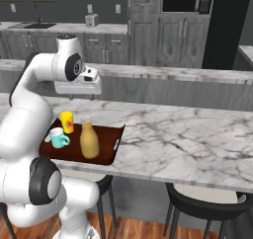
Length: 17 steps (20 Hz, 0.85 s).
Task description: There is a tray on the dining counter. Grab the cup, mug, and pitcher and place them on the tray. The pitcher may be placed next to the tray if it cannot fit the tray.
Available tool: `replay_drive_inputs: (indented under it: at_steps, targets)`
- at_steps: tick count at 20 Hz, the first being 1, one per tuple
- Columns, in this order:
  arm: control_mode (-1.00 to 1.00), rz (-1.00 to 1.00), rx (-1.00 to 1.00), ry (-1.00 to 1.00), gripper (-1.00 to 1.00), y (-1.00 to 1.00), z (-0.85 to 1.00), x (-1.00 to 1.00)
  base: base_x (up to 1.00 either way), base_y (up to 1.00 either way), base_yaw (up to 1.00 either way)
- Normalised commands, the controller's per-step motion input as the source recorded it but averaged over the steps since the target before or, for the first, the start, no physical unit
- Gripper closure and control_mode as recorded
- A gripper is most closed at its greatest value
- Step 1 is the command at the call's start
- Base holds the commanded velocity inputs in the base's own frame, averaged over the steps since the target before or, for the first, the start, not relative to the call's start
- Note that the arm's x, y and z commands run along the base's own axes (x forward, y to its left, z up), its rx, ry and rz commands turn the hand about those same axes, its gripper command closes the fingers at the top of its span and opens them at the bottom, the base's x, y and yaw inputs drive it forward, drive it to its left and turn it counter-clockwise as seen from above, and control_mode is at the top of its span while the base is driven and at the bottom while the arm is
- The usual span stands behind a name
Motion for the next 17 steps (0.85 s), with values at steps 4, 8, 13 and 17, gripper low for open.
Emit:
replay_drive_inputs:
  at_steps: [4, 8, 13, 17]
  targets:
    - [-1.00, 0.00, 0.00, 0.00, -1.00, -0.23, 0.31, -0.82, 0.00, 0.00, 0.00]
    - [-1.00, 0.00, 0.00, 0.00, -1.00, -0.27, 0.14, -0.98, 0.00, 0.00, 0.00]
    - [-1.00, 0.00, 0.00, 0.00, -1.00, -0.11, 0.07, -1.00, 0.00, 0.00, 0.00]
    - [-1.00, 0.00, 0.00, 0.00, -1.00, 0.00, 0.01, -1.00, 0.00, 0.00, 0.00]
